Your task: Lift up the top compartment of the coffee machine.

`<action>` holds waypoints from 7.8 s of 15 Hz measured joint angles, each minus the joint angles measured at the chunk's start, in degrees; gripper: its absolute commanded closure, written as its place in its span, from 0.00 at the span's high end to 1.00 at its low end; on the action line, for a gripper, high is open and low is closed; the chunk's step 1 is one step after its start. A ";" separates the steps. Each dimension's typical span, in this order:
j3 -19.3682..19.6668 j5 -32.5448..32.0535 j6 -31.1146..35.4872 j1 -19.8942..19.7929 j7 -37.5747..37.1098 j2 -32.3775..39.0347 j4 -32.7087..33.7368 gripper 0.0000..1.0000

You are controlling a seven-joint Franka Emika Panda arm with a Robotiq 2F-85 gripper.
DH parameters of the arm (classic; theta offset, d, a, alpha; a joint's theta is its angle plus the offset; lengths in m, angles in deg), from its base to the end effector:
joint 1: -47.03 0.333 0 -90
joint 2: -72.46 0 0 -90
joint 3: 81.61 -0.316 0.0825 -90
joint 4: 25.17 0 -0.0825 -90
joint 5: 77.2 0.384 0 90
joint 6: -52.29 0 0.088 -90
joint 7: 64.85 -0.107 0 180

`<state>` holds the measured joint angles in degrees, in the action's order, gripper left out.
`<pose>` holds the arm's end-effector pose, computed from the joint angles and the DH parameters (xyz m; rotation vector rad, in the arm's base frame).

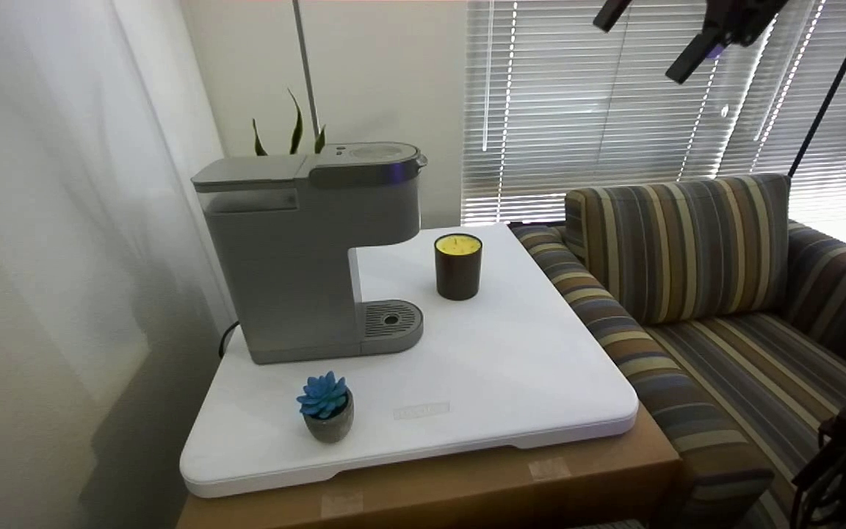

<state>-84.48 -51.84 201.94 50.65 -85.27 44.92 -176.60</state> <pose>0.4148 0.0380 0.4458 -2.6080 0.7730 -0.5103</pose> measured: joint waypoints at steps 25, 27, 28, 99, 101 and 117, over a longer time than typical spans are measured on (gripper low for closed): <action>4.40 15.74 11.19 6.48 10.65 24.50 12.58 1.00; 4.63 15.74 11.19 6.48 10.75 26.00 13.57 1.00; 4.64 15.74 11.19 6.48 10.75 26.23 13.75 1.00; 3.13 86.83 6.76 5.26 76.33 42.34 37.35 0.00; 3.14 86.83 6.48 5.24 76.30 42.33 37.35 0.00; 5.97 94.21 10.95 5.66 81.05 42.56 36.29 0.00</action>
<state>-78.51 42.37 212.89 56.31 -4.22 87.48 -140.30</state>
